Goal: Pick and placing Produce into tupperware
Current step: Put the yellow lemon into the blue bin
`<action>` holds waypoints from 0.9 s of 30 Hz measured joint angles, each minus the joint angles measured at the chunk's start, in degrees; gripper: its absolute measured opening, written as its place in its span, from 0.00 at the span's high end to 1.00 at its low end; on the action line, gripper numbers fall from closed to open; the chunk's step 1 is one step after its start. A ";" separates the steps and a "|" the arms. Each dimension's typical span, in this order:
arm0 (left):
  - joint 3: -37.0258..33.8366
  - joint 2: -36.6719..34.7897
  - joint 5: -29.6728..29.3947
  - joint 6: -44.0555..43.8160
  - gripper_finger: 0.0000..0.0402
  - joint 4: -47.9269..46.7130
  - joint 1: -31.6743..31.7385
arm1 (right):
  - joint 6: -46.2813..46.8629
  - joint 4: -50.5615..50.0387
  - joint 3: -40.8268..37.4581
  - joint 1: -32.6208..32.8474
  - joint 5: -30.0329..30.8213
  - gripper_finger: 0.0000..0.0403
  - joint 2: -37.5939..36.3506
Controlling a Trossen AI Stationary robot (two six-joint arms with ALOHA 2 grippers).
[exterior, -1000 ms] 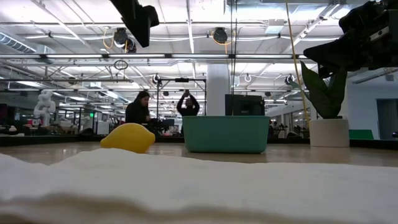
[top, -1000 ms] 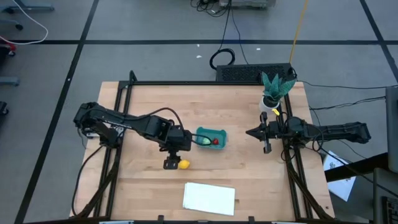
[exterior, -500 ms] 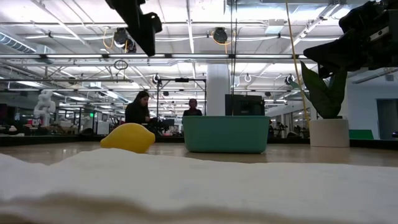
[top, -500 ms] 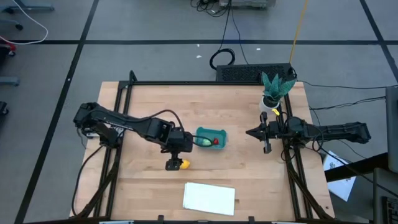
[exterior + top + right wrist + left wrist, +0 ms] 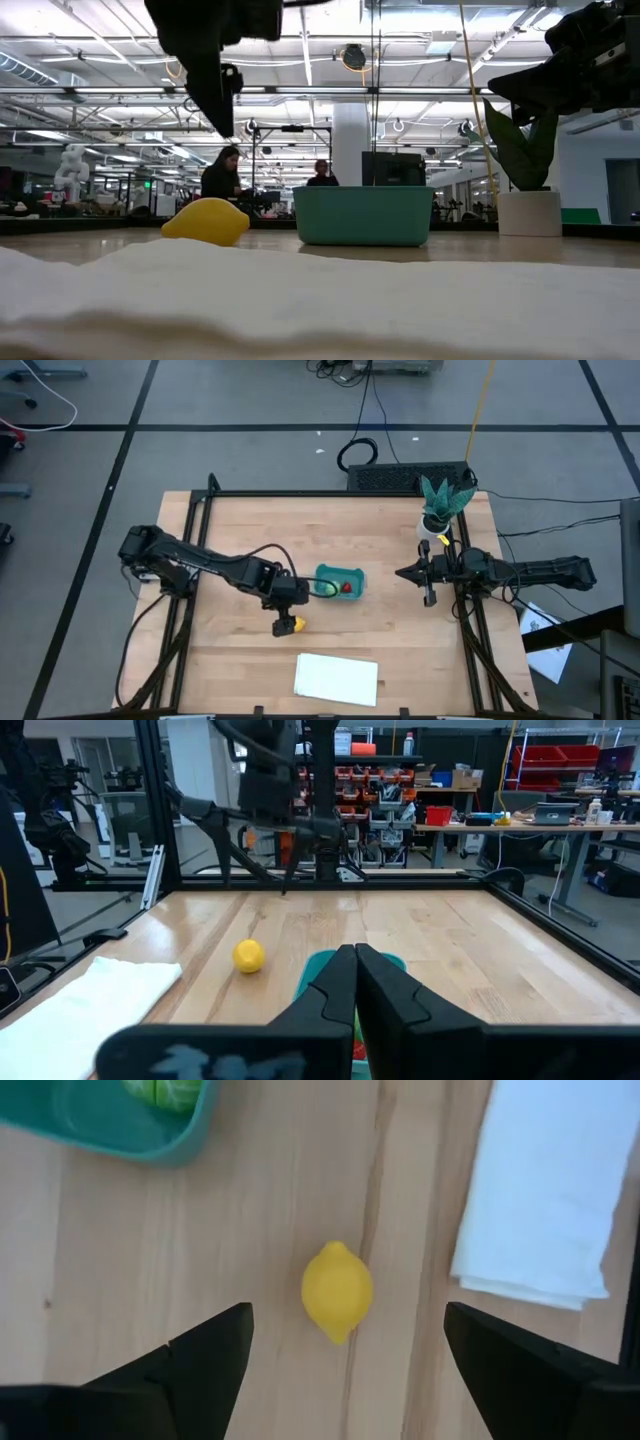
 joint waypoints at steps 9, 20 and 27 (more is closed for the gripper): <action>-6.55 -0.01 0.98 -4.02 0.17 6.01 0.01 | 0.00 -0.31 0.01 0.01 0.02 1.00 0.01; -10.31 0.01 3.02 -5.01 0.17 13.00 -0.17 | 0.02 -0.33 0.01 -0.01 0.02 1.00 0.00; -11.34 0.01 1.95 -4.99 0.16 15.01 -0.73 | 0.02 -0.33 0.00 0.00 0.02 1.00 0.01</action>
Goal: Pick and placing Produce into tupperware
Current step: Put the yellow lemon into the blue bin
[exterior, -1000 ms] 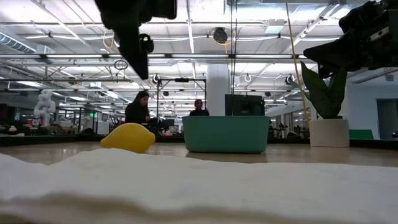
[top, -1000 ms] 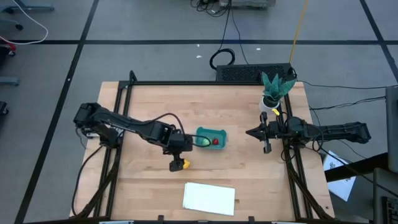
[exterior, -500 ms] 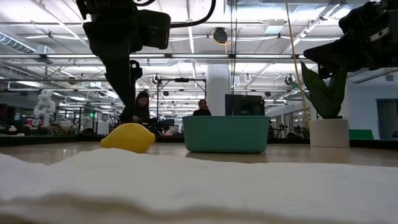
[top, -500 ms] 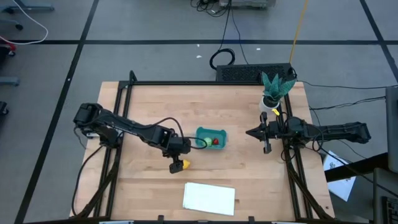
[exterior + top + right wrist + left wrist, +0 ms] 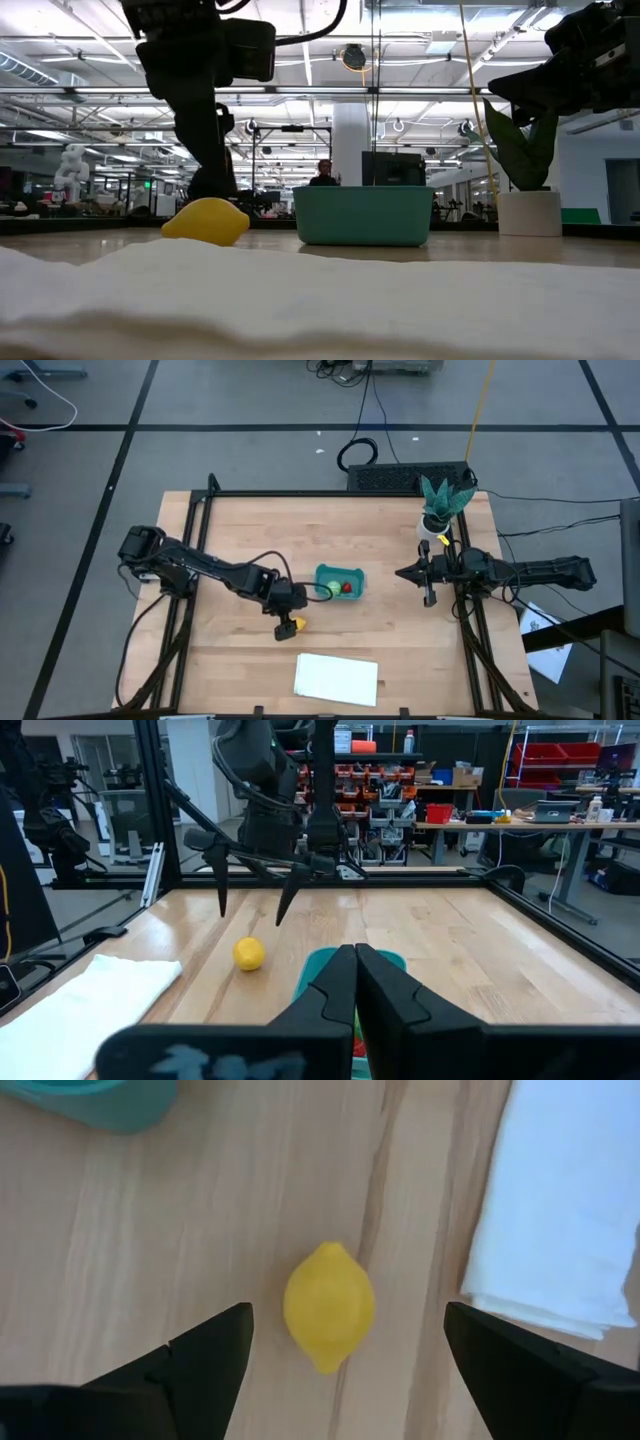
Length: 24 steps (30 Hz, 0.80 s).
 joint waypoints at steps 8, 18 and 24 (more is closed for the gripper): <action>-0.10 1.11 -2.81 1.62 0.16 2.00 -1.38 | 0.00 -0.01 0.01 0.02 0.00 1.00 -0.01; -0.10 6.61 -2.44 2.95 0.16 2.95 -2.06 | 0.25 -0.37 0.00 0.00 0.00 1.00 -0.01; -0.10 9.16 -2.09 3.69 0.16 3.33 -2.06 | 0.25 -0.44 0.01 0.01 0.00 1.00 -0.01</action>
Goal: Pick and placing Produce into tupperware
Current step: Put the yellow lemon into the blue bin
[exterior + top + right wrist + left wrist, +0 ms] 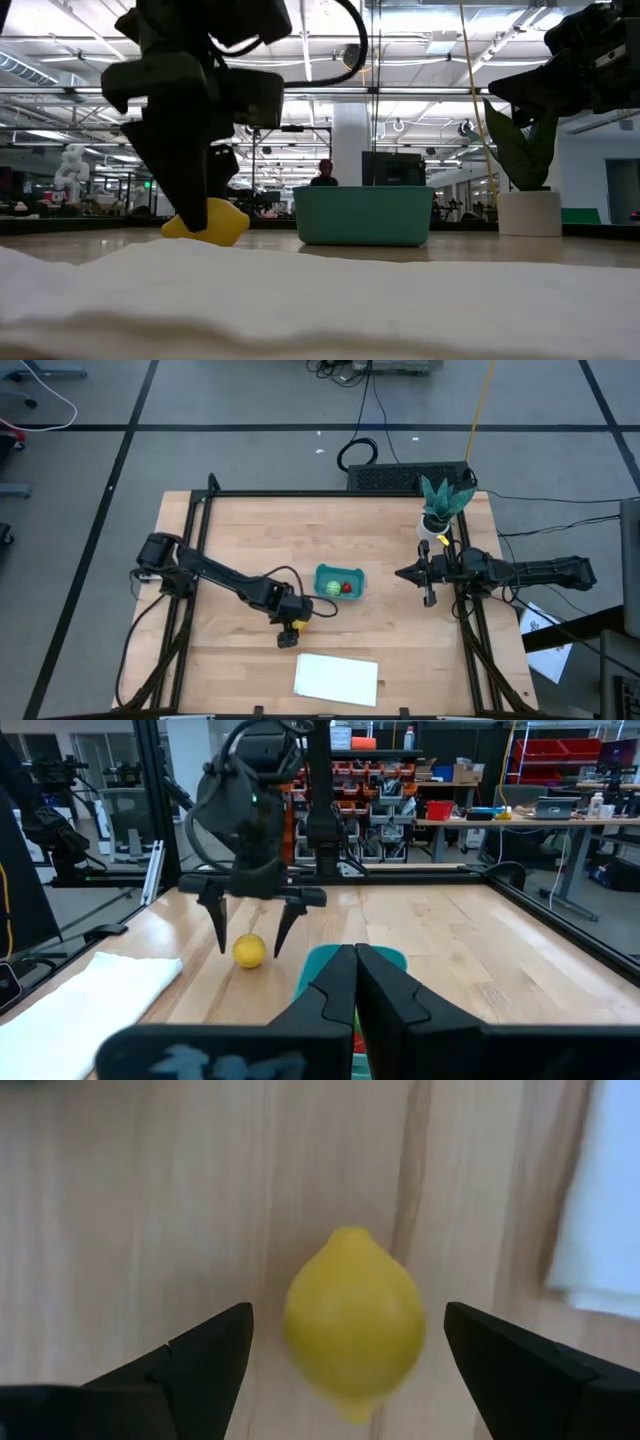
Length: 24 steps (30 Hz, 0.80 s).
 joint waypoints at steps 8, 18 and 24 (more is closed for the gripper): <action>0.11 1.85 -0.22 0.95 0.16 0.35 0.04 | -0.02 -0.26 0.01 0.00 0.00 1.00 -0.01; 0.11 1.87 -0.48 1.10 0.17 0.55 0.04 | -0.02 -0.24 0.01 0.01 0.00 1.00 0.00; 0.11 1.89 -0.28 1.32 0.17 0.42 0.04 | -0.02 -0.22 0.01 0.01 0.00 1.00 0.01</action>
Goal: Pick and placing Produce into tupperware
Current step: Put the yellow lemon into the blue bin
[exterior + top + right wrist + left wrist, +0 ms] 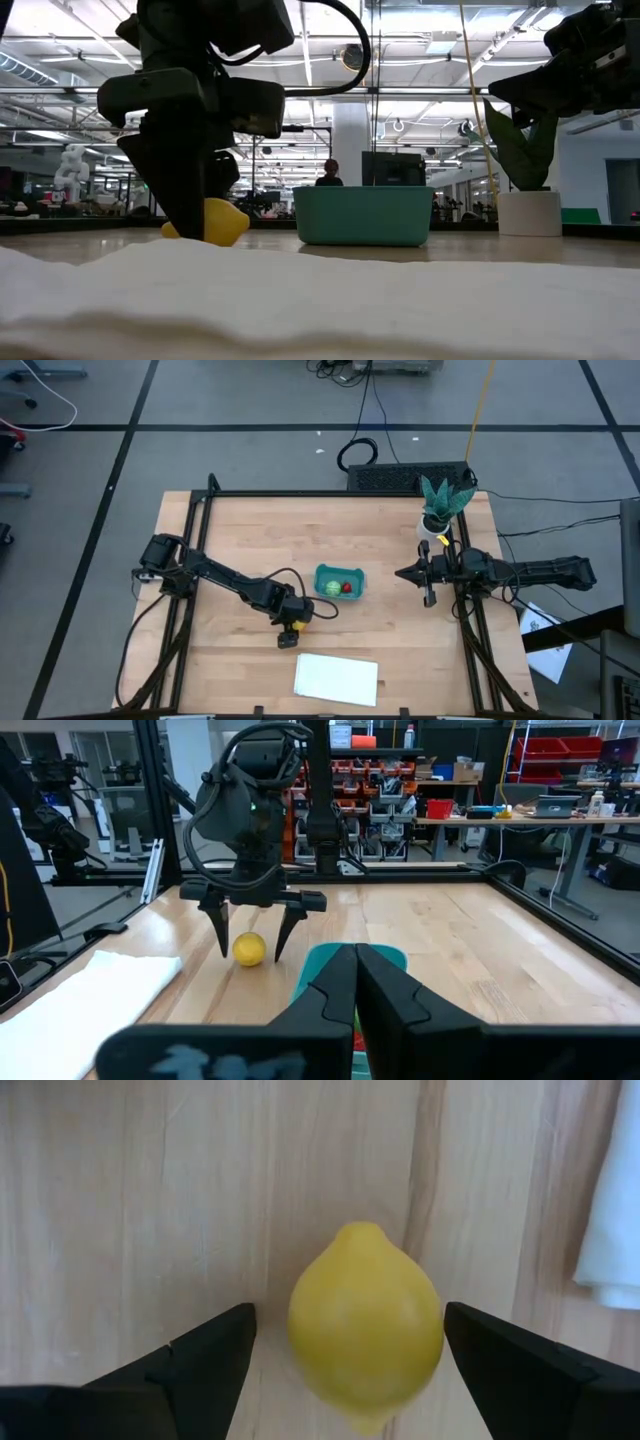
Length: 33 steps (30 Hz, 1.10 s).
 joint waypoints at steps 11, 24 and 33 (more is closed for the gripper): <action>1.60 0.24 0.66 0.72 0.42 -1.85 0.42 | 0.00 0.04 -0.01 -0.01 0.00 1.00 0.00; 1.81 0.13 1.85 1.99 0.47 -2.96 0.48 | 0.00 0.04 -0.02 -0.02 0.00 1.00 0.00; 1.81 -1.58 2.01 3.93 0.52 -3.99 0.88 | 0.00 0.04 -0.02 0.00 0.00 1.00 -0.01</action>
